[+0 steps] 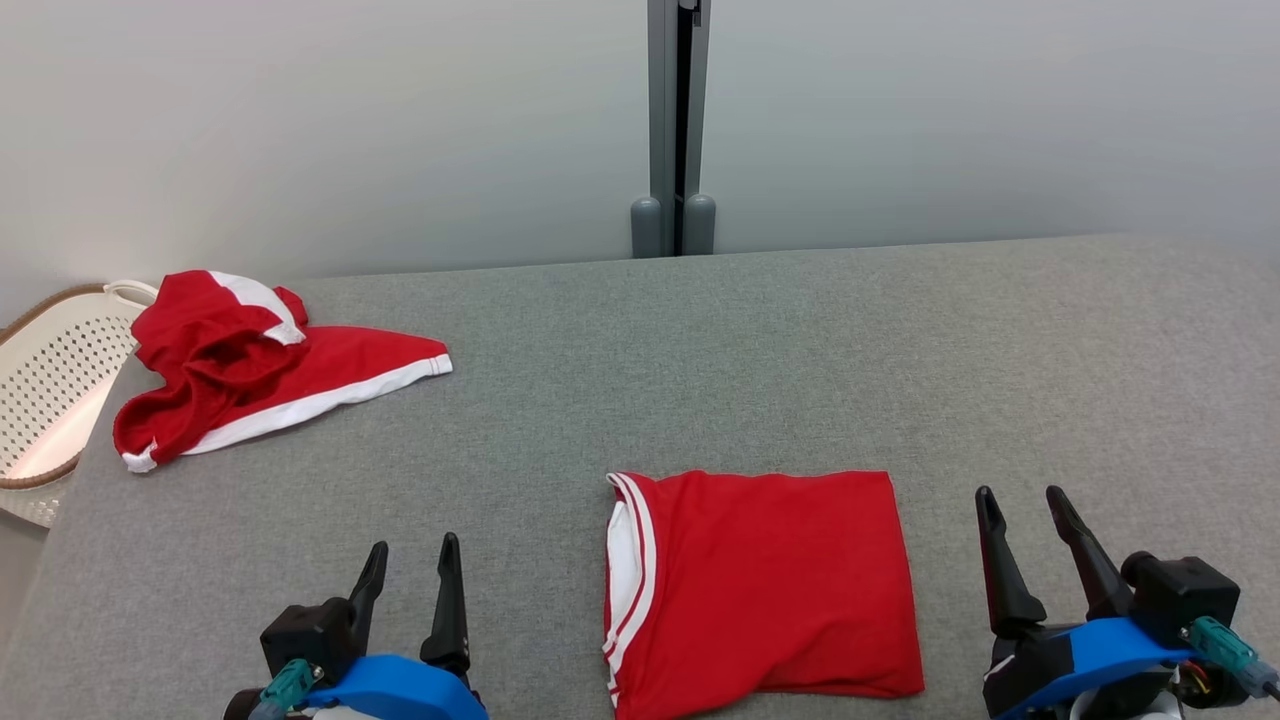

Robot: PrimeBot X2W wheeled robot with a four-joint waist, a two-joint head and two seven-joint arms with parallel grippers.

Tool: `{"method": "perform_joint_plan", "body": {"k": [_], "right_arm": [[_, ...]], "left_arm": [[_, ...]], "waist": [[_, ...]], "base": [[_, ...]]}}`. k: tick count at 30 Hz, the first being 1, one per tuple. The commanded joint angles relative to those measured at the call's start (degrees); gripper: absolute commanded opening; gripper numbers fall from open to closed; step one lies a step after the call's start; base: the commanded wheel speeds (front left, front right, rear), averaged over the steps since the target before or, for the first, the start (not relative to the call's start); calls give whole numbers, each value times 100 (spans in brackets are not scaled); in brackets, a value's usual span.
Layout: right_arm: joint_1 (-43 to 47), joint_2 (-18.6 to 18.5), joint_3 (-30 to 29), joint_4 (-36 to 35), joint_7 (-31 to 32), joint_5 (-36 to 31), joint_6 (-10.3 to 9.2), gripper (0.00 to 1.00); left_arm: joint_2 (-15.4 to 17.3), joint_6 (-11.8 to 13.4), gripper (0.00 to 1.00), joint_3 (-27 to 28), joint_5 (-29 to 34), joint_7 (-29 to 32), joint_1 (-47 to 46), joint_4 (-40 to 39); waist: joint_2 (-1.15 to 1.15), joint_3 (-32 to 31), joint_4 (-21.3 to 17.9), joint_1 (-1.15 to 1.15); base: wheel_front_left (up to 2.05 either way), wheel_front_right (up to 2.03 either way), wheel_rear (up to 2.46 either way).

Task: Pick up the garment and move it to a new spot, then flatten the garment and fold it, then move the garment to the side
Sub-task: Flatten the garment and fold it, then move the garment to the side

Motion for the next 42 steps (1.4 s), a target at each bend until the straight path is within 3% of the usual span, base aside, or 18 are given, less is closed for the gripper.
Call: {"method": "perform_joint_plan", "body": {"k": [1, 20, 32, 42], "right_arm": [[69, 7, -9, 16, -11, 44, 3, 100], [-47, 5, -175, 225, 80, -13, 3, 100], [-511, 6, -561, 1040, 1381, -438, 3, 100], [-981, 2, -526, 1909, 2147, -296, 3, 100]], "left_arm": [[26, -14, 100, 20, 59, -42, 9, 26], [-37, -48, 100, 139, 280, -43, 37, 3], [-150, -119, 100, 149, 372, -43, -86, 40], [-236, -189, 100, 210, 460, -43, -147, 126]], "waist": [[0, 1, 9, 0], [0, 46, 56, 0], [0, 329, 375, 0], [0, 535, 716, 0]], "base": [[0, 0, 0], [0, 0, 0], [0, 0, 0], [0, 0, 0]]}}
